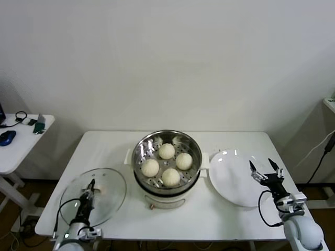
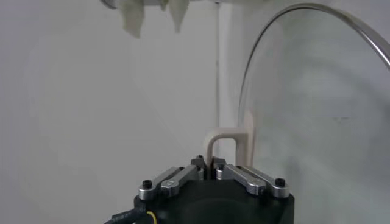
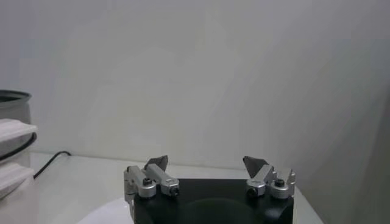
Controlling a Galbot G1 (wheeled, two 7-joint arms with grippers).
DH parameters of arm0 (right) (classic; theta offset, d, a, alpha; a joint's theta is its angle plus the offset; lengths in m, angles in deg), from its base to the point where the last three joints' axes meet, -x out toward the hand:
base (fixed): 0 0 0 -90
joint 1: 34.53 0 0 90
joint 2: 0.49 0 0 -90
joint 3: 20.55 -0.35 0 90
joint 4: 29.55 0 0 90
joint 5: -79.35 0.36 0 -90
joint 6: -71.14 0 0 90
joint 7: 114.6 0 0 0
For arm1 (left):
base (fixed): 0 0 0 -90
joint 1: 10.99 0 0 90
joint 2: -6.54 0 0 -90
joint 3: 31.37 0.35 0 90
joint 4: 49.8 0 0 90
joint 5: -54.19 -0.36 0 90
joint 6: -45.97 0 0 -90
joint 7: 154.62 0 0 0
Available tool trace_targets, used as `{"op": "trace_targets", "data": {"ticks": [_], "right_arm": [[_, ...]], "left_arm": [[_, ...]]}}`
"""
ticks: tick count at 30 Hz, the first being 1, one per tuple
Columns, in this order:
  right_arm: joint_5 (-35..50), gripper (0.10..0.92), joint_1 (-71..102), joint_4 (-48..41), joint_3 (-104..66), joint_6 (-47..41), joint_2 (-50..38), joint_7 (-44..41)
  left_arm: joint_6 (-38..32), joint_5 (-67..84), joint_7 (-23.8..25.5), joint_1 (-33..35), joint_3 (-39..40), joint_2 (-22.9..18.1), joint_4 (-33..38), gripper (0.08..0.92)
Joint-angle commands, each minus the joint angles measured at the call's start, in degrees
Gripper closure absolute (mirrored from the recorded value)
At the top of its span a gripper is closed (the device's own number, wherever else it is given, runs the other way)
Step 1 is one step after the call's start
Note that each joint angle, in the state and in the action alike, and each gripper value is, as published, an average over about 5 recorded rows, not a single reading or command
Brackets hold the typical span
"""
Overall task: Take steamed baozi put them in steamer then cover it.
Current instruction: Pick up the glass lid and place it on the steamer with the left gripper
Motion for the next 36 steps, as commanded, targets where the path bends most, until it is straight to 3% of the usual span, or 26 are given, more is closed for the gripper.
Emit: {"op": "trace_targets", "data": {"ticks": [1,7,17,21,26,31,36], "right_arm": [[-0.3,0.203,-0.5,-0.5,0.2,0.1,-0.2,-0.1],[-0.8,0.203,-1.6,-1.6,0.9,0.4,-1.1,0.0],[-2.4,0.203,-4.1,-3.9,3.1,0.4,-2.3,0.0],[-3.9,0.203,-5.0,-5.1,4.0,0.5,-1.6,-0.1],[-5.8,0.203,-5.6,-5.6,5.0,0.6,-0.4,0.0],[-7.2,0.203,-5.8,-6.5,5.2,1.2,0.8,0.0],[-8.5,0.203,-5.6,-7.1,4.6,1.9,1.4,0.0]], "left_arm": [[4.8,1.9,-1.4,4.8,-0.1,1.0,11.1,0.853],[15.1,2.4,-3.3,9.5,-0.3,4.1,21.5,0.853],[28.6,6.7,-0.9,11.8,4.3,15.4,34.0,0.853],[32.4,7.2,2.0,6.5,11.8,18.5,33.9,0.853],[37.8,6.0,9.9,-5.5,23.4,19.4,32.9,0.853],[42.9,2.1,17.5,-16.8,34.7,16.7,30.1,0.853],[45.1,-1.8,26.0,-22.2,39.9,12.3,26.3,0.853]]}}
